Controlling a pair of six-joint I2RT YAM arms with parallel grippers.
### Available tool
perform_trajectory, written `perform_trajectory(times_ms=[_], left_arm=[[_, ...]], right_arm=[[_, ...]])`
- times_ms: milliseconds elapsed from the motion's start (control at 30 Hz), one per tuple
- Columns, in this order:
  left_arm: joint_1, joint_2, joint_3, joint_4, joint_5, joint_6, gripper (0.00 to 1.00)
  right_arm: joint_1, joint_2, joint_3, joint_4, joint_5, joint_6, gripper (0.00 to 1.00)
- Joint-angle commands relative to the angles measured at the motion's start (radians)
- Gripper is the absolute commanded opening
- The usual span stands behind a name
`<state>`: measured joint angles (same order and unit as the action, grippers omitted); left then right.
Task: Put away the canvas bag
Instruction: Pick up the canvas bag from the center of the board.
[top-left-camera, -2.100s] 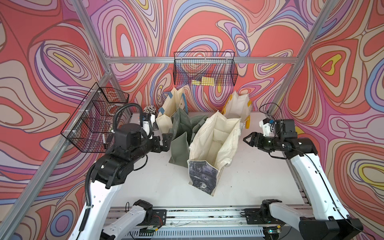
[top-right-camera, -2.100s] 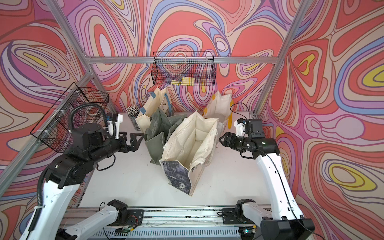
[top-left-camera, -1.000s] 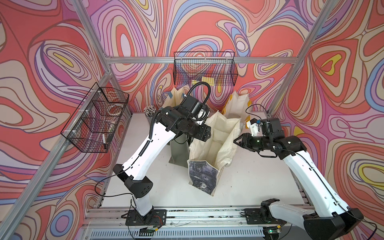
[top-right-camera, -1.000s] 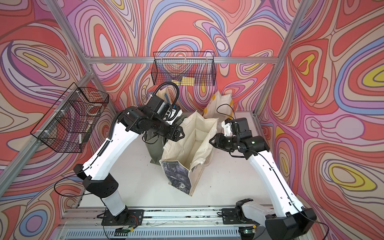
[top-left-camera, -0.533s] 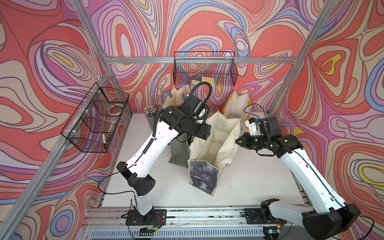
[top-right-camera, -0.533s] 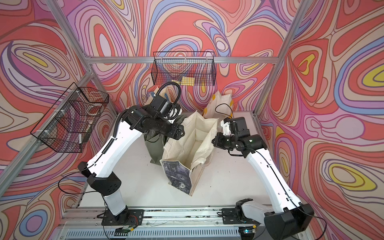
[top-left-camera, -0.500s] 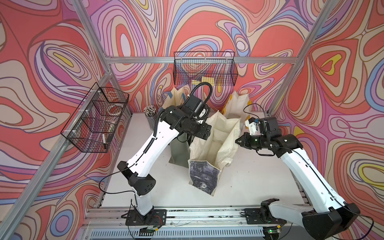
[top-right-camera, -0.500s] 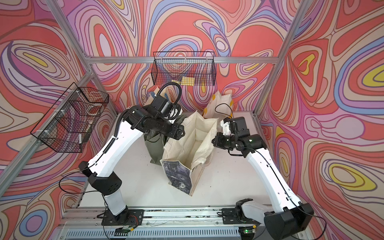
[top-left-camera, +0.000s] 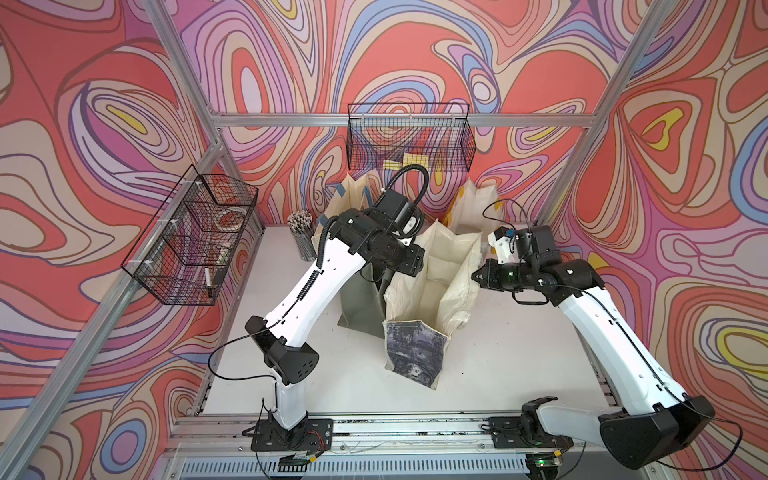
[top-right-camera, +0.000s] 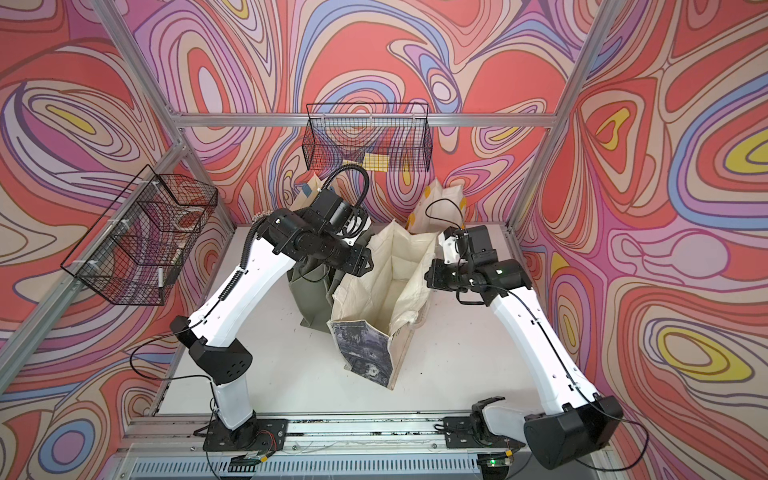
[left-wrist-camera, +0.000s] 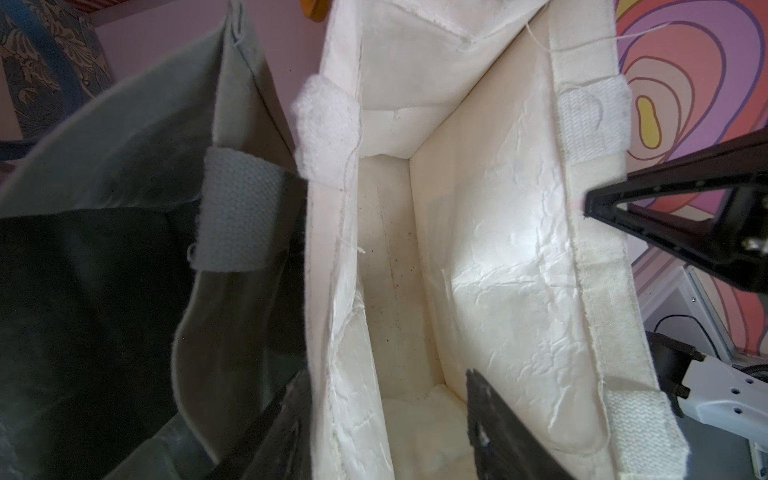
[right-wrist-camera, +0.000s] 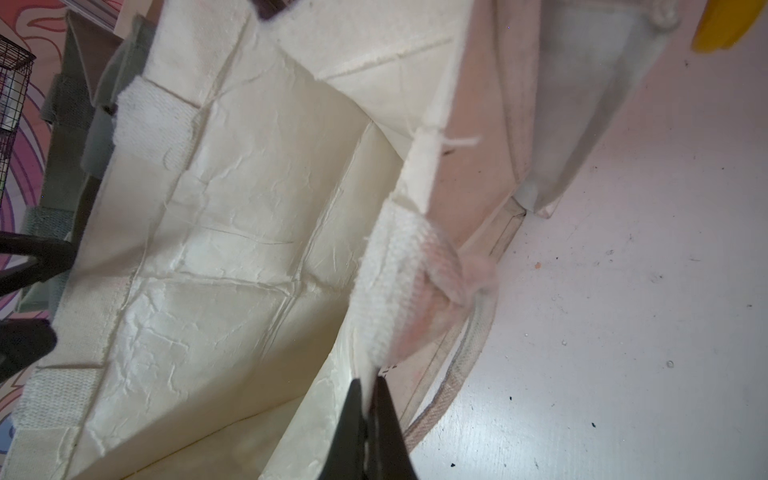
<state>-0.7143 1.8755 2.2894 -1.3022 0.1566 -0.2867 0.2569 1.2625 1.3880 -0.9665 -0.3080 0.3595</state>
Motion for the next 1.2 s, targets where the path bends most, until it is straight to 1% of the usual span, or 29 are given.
perform_trajectory(times_ms=[0, 167, 300, 333, 433, 533, 633, 667, 733, 833, 933, 1000, 1100, 1167], left_arm=[[0.001, -0.022, -0.041, 0.004, 0.027, -0.024, 0.57], [-0.004, -0.029, -0.072, 0.000, 0.020, -0.032, 0.54], [-0.008, -0.061, -0.101, 0.018, 0.057, -0.050, 0.49], [-0.009, -0.075, -0.120, 0.021, 0.071, -0.055, 0.47], [-0.010, -0.139, -0.218, 0.067, 0.098, -0.076, 0.45], [-0.010, -0.192, -0.304, 0.131, 0.139, -0.094, 0.44], [-0.010, -0.207, -0.335, 0.161, 0.175, -0.110, 0.44], [-0.011, -0.209, -0.343, 0.168, 0.188, -0.112, 0.43], [-0.011, -0.227, -0.384, 0.192, 0.206, -0.118, 0.46], [-0.010, -0.272, -0.465, 0.257, 0.212, -0.126, 0.51], [-0.011, -0.276, -0.471, 0.267, 0.219, -0.122, 0.55], [-0.011, -0.270, -0.460, 0.264, 0.227, -0.117, 0.57], [-0.011, -0.271, -0.454, 0.268, 0.238, -0.107, 0.59], [-0.010, -0.278, -0.459, 0.281, 0.247, -0.096, 0.62]], right_arm=[[-0.002, 0.011, 0.022, 0.018, 0.009, -0.019, 0.00], [-0.004, 0.021, 0.019, 0.021, -0.027, -0.006, 0.01], [-0.004, -0.008, 0.008, 0.005, -0.059, 0.011, 0.30], [-0.003, -0.022, 0.006, -0.004, -0.060, 0.016, 0.36], [-0.004, -0.071, 0.001, -0.042, -0.064, 0.035, 0.47], [-0.005, -0.125, -0.030, -0.056, -0.093, 0.074, 0.56], [-0.005, -0.161, -0.070, -0.053, -0.139, 0.119, 0.63], [-0.004, -0.169, -0.076, -0.062, -0.134, 0.126, 0.67], [-0.005, -0.190, -0.078, -0.101, -0.081, 0.127, 0.69], [-0.005, -0.240, -0.103, -0.109, -0.036, 0.132, 0.72], [-0.006, -0.259, -0.111, -0.131, 0.000, 0.127, 0.72], [-0.008, -0.256, -0.081, -0.180, 0.060, 0.088, 0.72], [-0.026, -0.230, 0.014, -0.303, 0.223, -0.004, 0.72], [-0.046, -0.218, 0.041, -0.343, 0.248, -0.045, 0.72]])
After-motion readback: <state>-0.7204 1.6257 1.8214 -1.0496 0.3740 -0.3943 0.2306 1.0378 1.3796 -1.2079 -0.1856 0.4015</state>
